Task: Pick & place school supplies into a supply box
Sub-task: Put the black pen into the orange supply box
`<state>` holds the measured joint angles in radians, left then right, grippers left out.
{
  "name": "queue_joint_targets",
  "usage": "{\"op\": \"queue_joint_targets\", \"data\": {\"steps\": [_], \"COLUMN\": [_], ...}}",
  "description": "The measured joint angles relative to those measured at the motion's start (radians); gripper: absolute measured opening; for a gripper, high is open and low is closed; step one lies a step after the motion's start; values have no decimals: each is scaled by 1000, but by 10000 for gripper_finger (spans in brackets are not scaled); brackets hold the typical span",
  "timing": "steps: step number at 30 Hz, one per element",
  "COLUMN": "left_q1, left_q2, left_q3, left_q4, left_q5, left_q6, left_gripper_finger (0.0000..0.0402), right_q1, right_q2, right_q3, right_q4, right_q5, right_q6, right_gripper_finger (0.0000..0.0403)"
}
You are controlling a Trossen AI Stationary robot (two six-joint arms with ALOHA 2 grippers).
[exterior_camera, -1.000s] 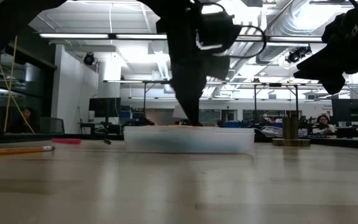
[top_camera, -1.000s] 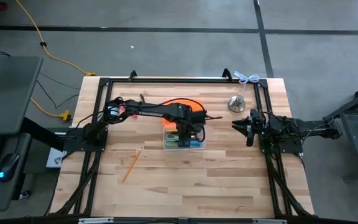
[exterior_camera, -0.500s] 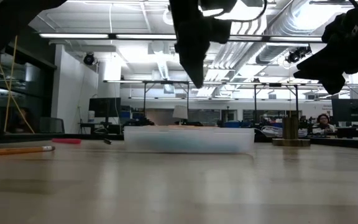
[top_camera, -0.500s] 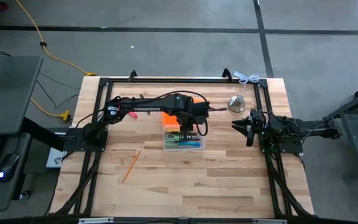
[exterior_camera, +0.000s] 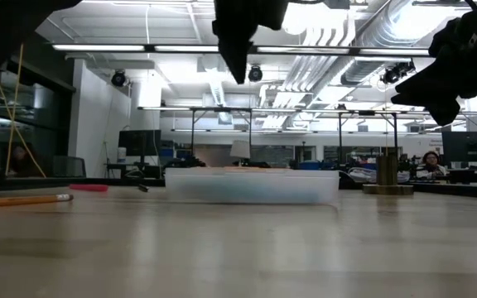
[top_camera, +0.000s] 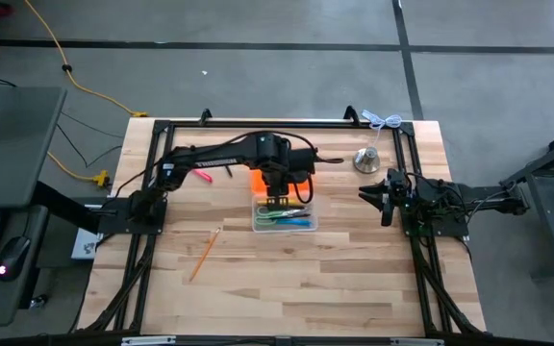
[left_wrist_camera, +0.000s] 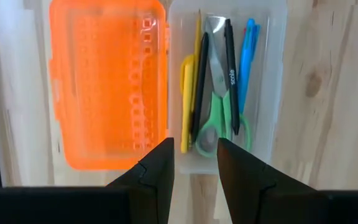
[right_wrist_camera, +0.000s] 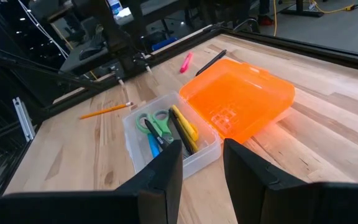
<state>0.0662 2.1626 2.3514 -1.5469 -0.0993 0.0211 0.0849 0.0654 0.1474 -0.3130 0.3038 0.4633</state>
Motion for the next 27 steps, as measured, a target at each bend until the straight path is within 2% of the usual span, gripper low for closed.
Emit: {"op": "queue_joint_targets", "data": {"steps": [12, 19, 27], "left_q1": [0, 9, 66], "left_q2": [-62, -64, -90], "left_q3": [4, 4, 4], "left_q4": [-24, -25, -24], "left_q5": [-75, -66, -62], "left_q6": [-74, -167, -266], "left_gripper_finger": [150, 150, 150], "right_q1": [0, 0, 0], "right_q2": [0, 0, 0], "right_q3": [0, 0, 0], "right_q4": [-3, -4, -5], "right_q5": [0, 0, -30], "right_q6": [1, 3, 1], "right_gripper_finger": [94, 94, 94]}}
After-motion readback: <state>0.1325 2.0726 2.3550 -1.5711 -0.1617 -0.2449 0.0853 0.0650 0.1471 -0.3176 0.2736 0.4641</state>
